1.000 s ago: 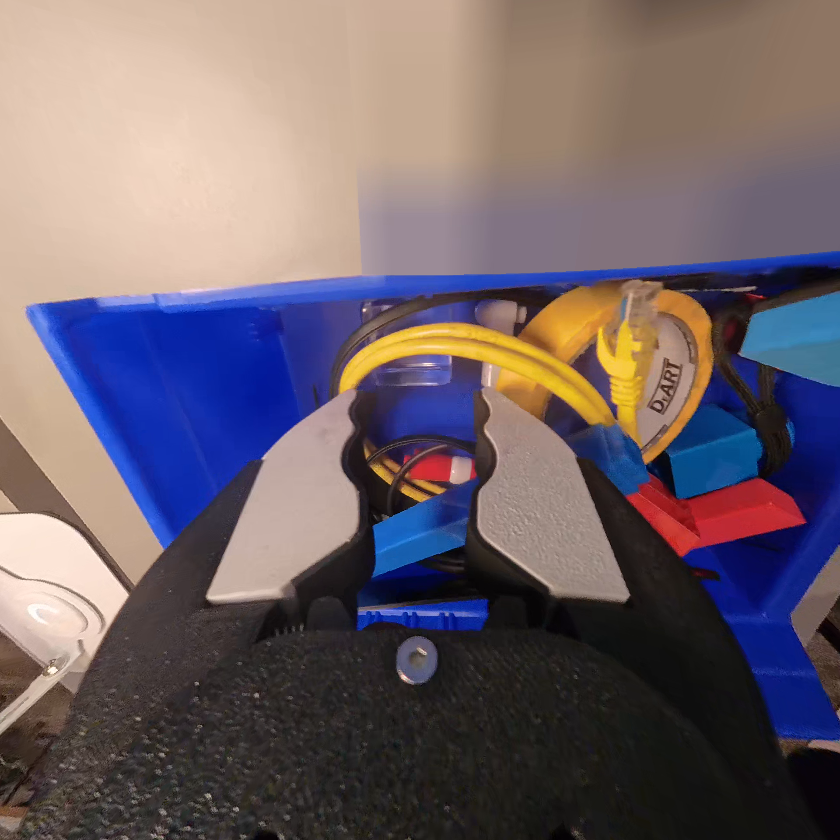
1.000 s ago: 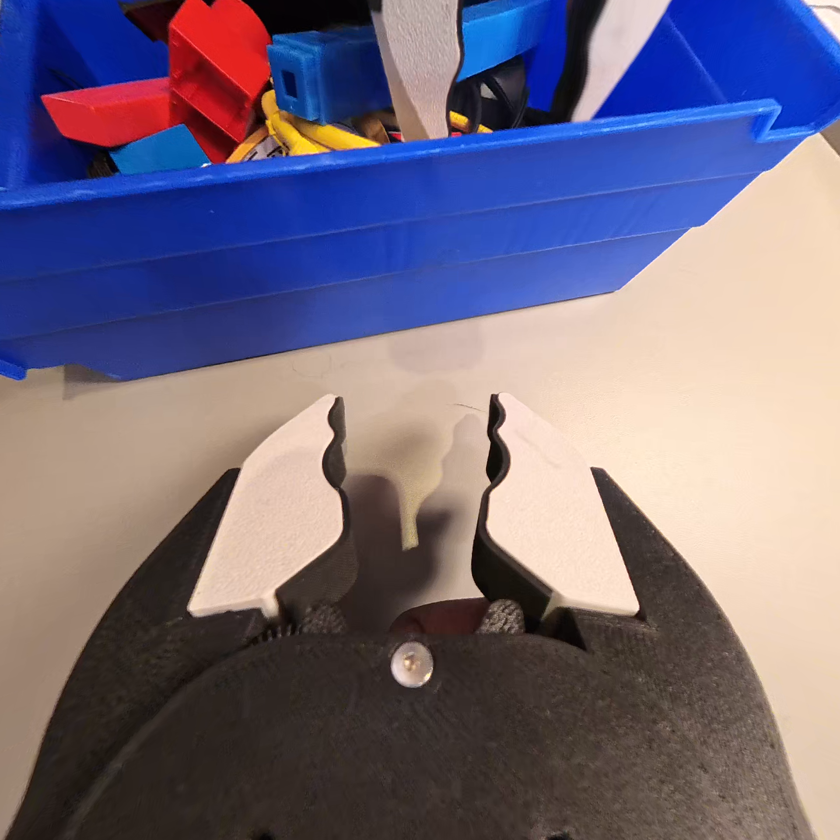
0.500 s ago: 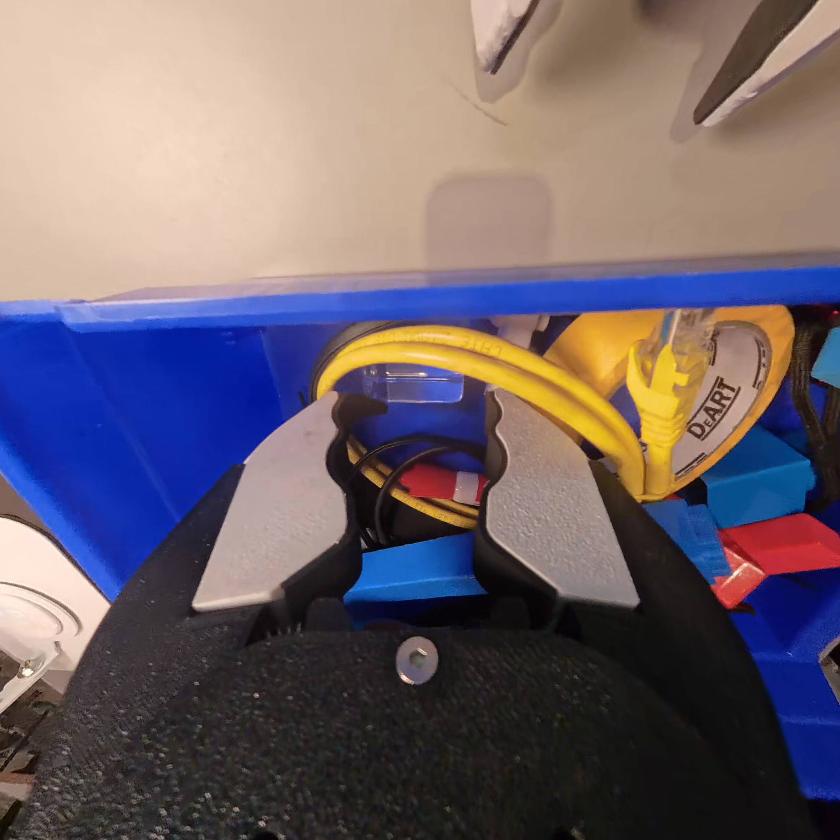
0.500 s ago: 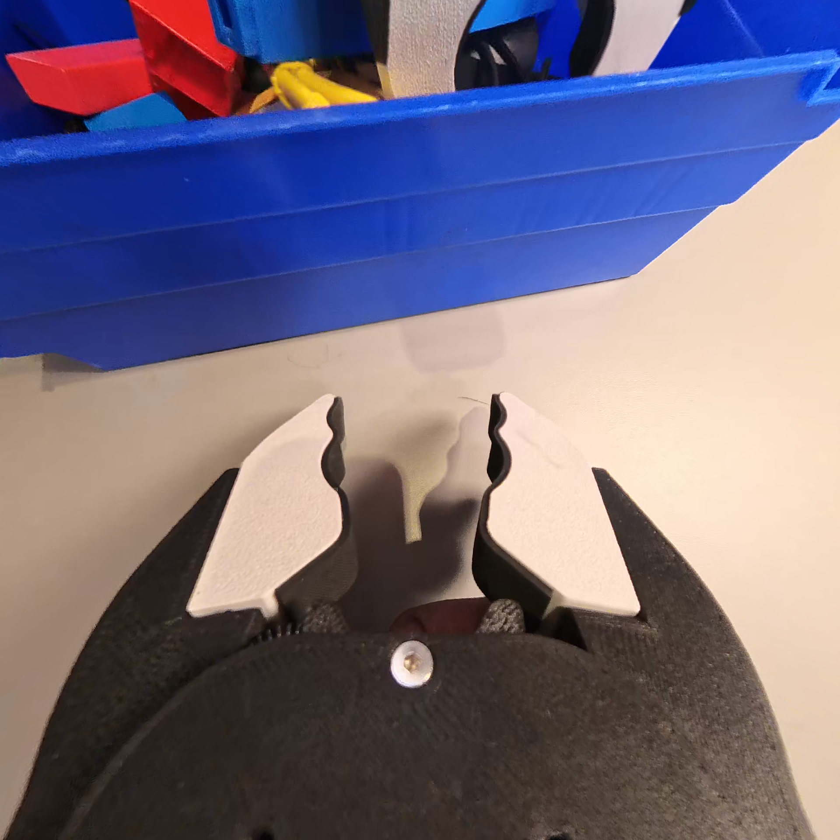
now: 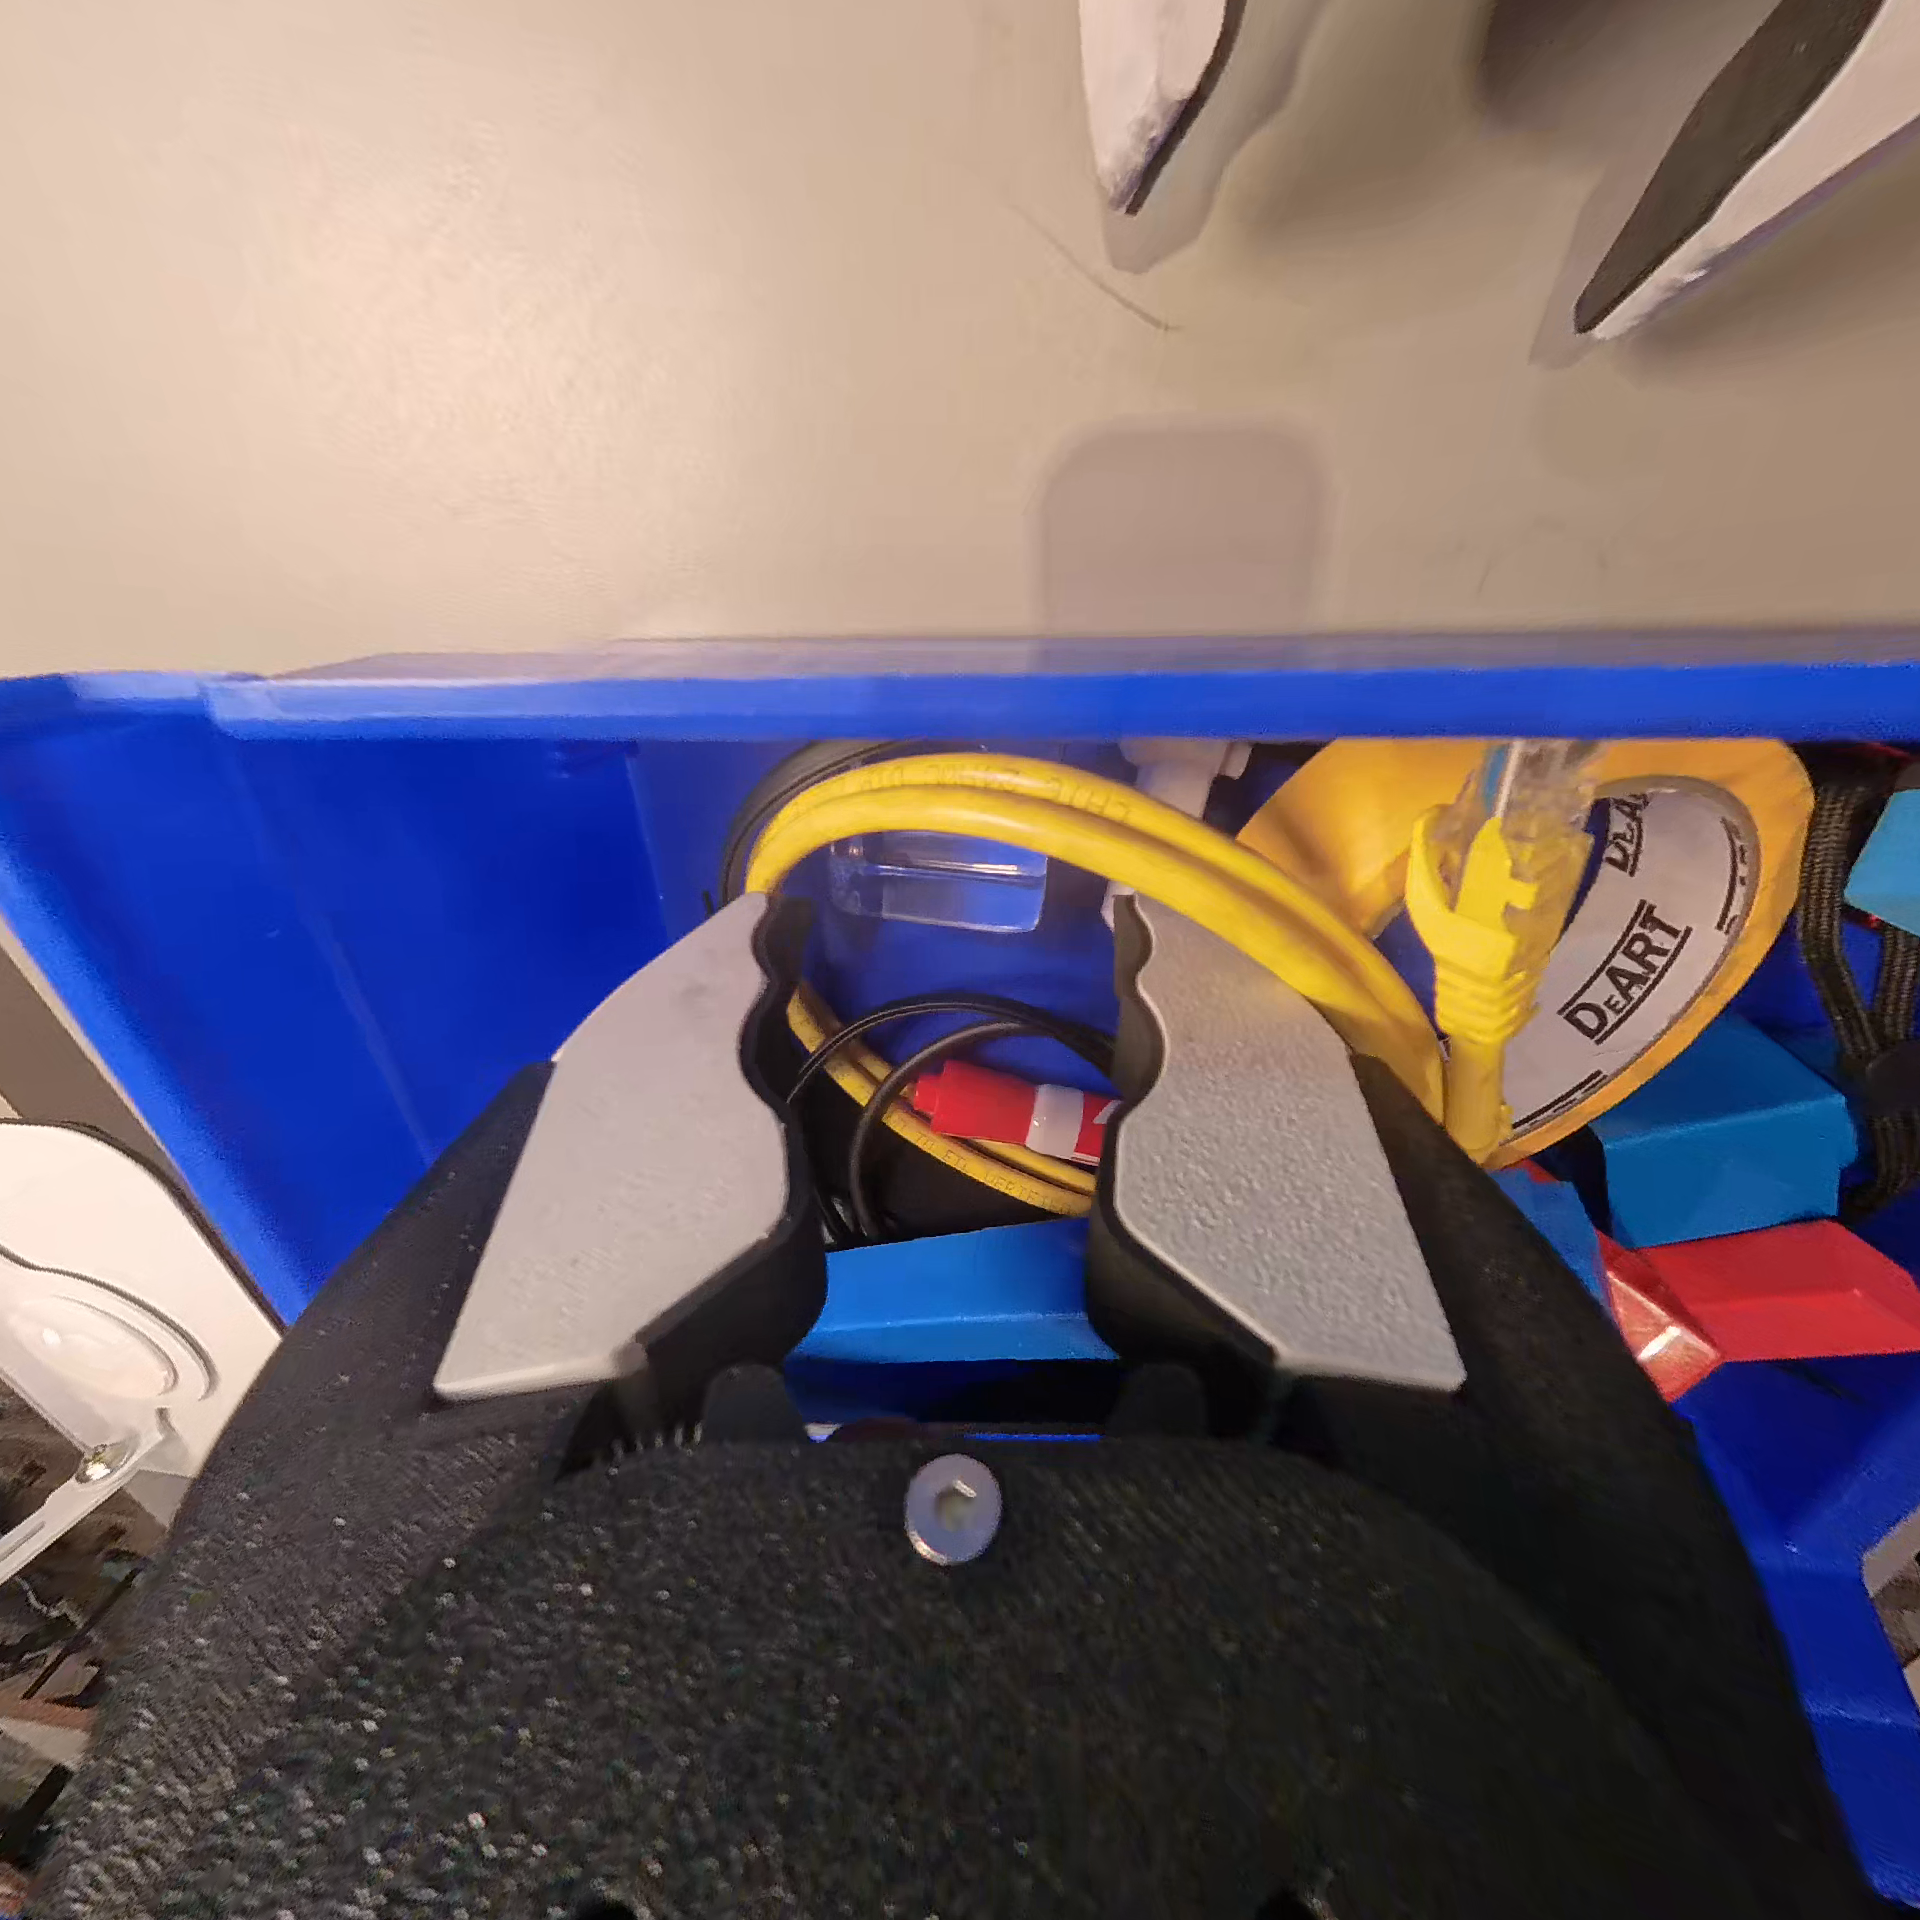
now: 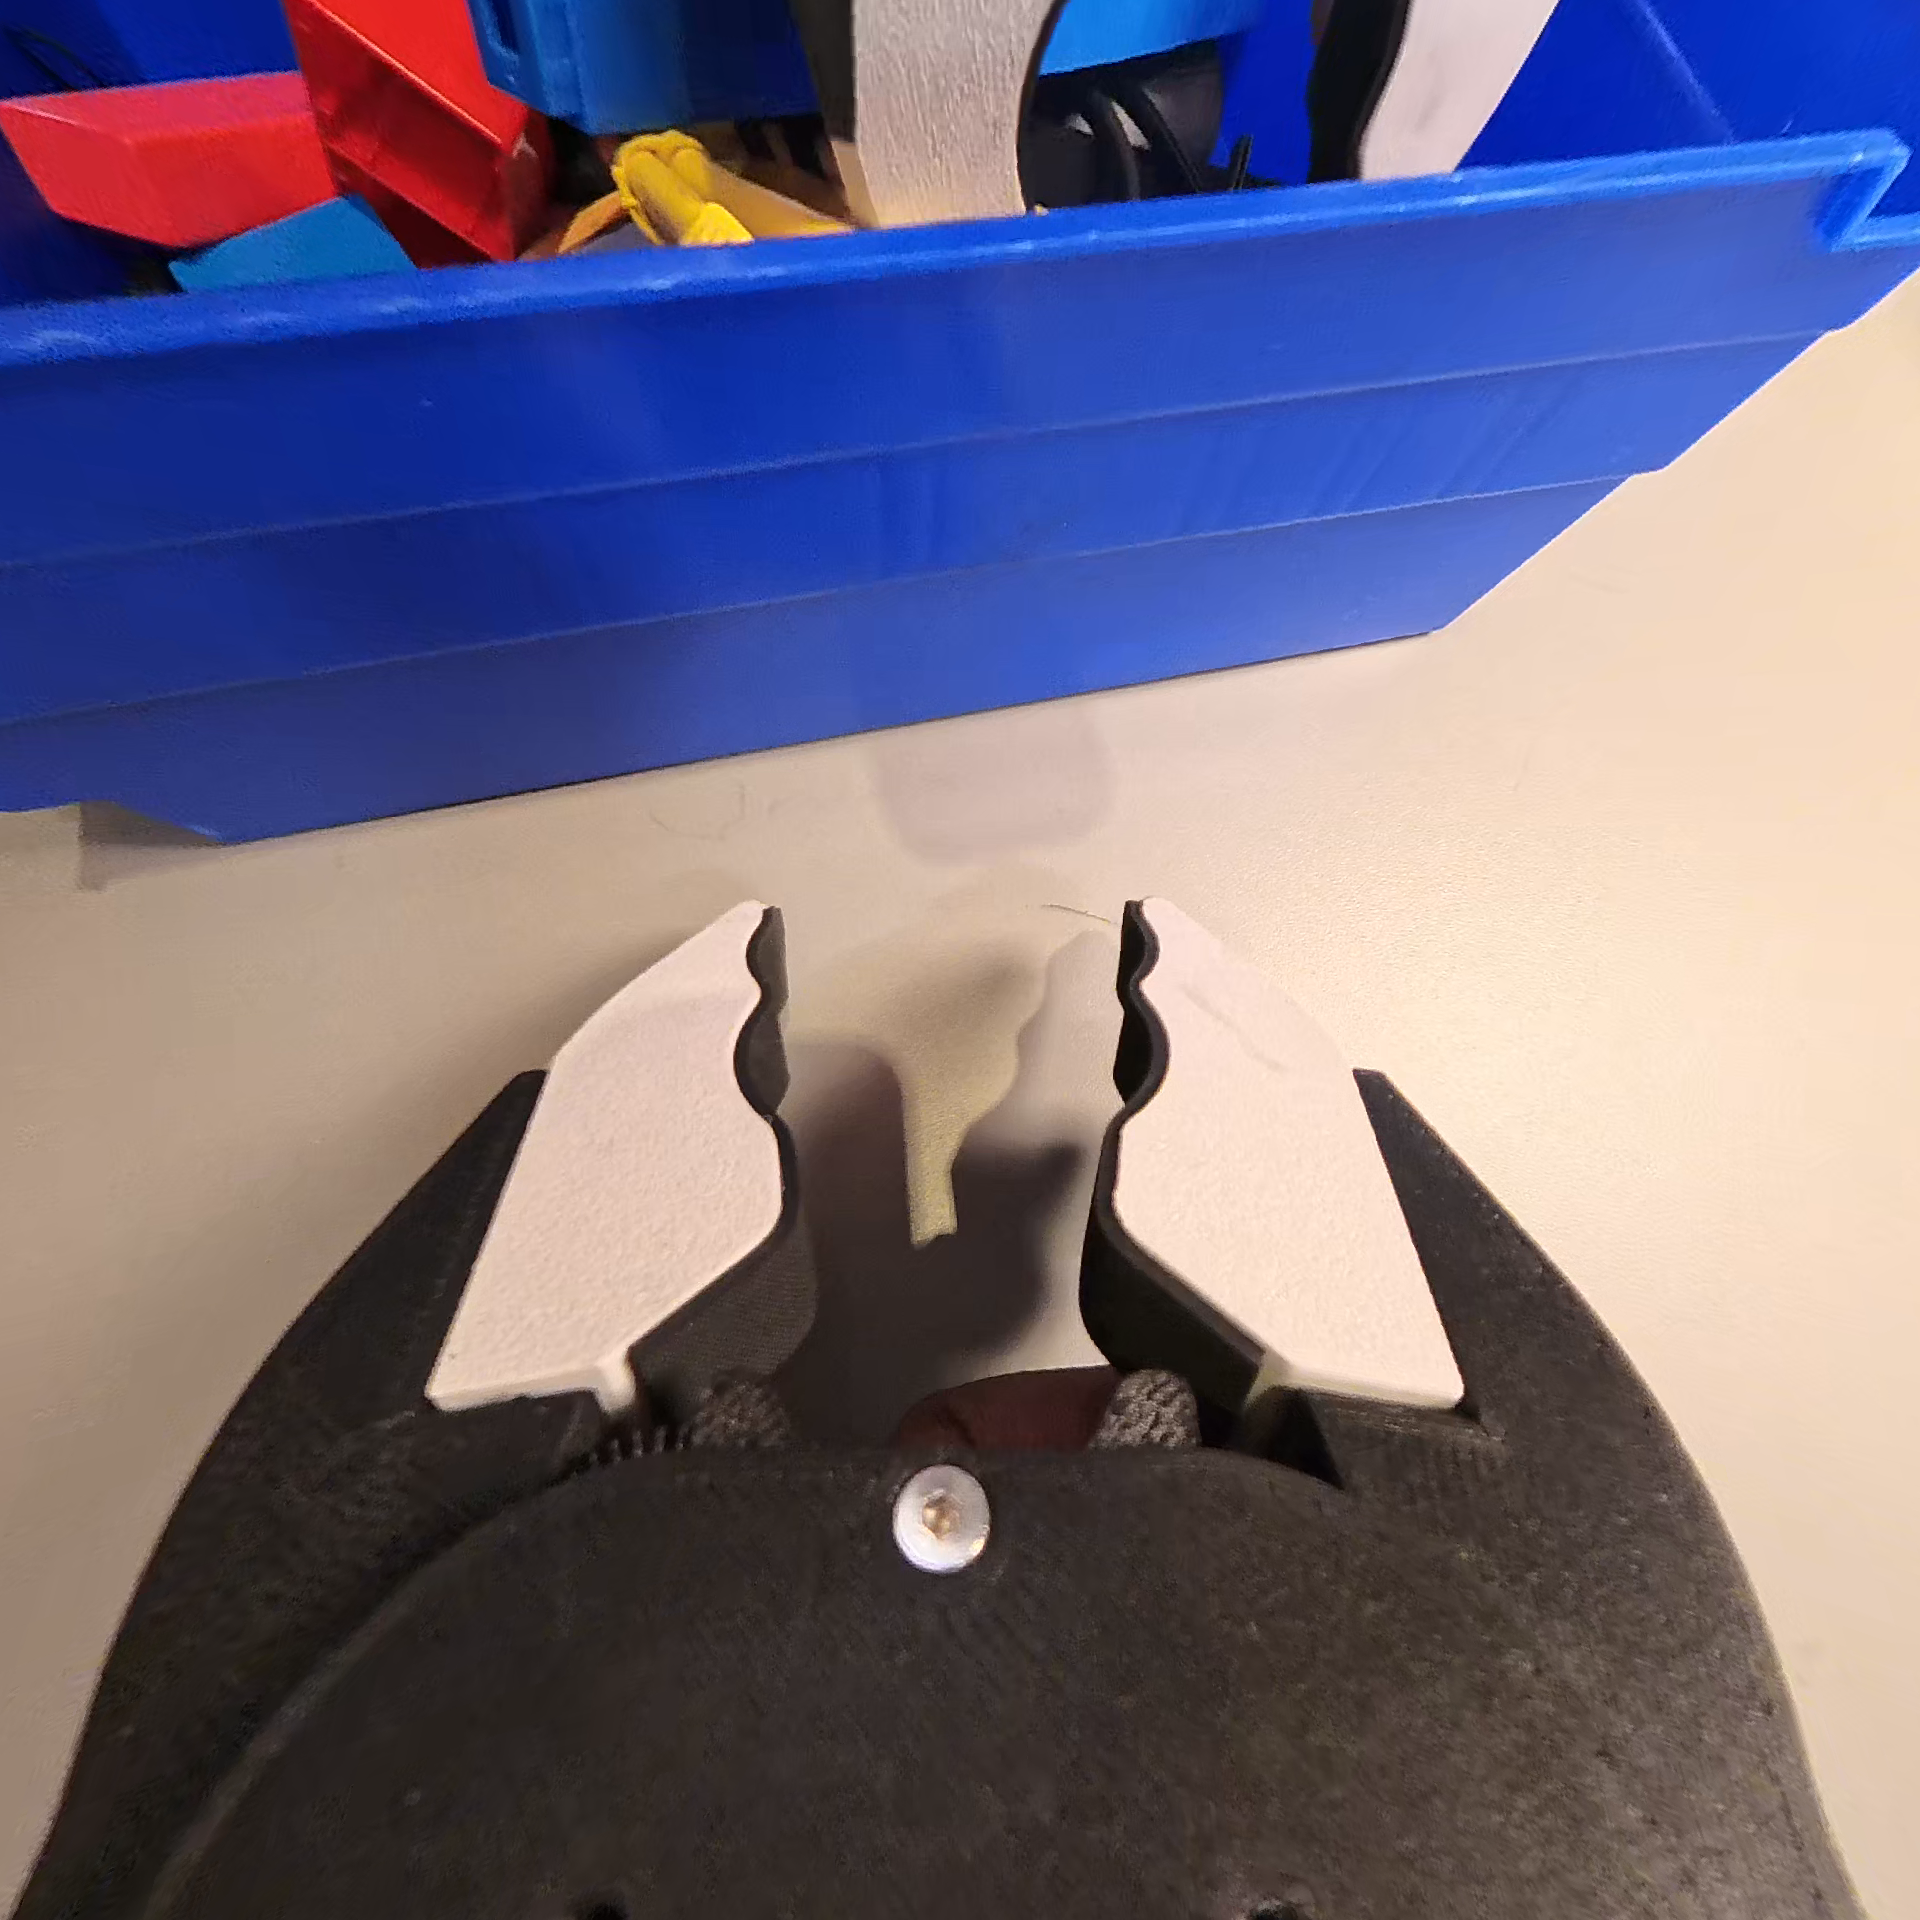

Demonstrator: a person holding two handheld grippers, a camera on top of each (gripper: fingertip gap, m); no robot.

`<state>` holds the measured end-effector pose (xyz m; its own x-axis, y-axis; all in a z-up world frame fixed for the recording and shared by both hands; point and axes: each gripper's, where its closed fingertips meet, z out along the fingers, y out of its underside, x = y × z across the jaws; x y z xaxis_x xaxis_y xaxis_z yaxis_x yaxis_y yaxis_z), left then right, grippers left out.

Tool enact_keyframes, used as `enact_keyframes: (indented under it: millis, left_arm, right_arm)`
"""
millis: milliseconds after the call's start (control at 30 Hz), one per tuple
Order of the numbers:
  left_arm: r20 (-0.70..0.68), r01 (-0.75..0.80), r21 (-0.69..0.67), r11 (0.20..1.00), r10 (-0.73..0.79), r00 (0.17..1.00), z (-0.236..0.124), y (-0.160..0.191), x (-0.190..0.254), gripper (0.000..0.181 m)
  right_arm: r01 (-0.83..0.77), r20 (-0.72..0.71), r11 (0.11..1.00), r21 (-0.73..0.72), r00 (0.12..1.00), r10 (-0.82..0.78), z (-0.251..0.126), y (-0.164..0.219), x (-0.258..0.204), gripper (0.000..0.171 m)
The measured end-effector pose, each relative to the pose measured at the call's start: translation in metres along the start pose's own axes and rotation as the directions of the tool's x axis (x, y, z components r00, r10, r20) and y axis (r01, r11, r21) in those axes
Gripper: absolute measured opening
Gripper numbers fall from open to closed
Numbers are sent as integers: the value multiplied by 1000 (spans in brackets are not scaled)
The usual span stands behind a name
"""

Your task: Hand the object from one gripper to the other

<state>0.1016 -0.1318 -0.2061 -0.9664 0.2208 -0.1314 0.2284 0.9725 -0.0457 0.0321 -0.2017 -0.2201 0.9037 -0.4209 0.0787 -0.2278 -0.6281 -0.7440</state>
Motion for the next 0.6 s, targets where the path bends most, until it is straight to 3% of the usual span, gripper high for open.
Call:
enact_keyframes:
  millis: [600]
  left_arm:
    - [-14, 32, 66, 997, -31, 999, 20, -3, 0, 45]
  right_arm:
    - [8, -1, 1000, 8, 1000, -8, 0, -2, -2, 62]
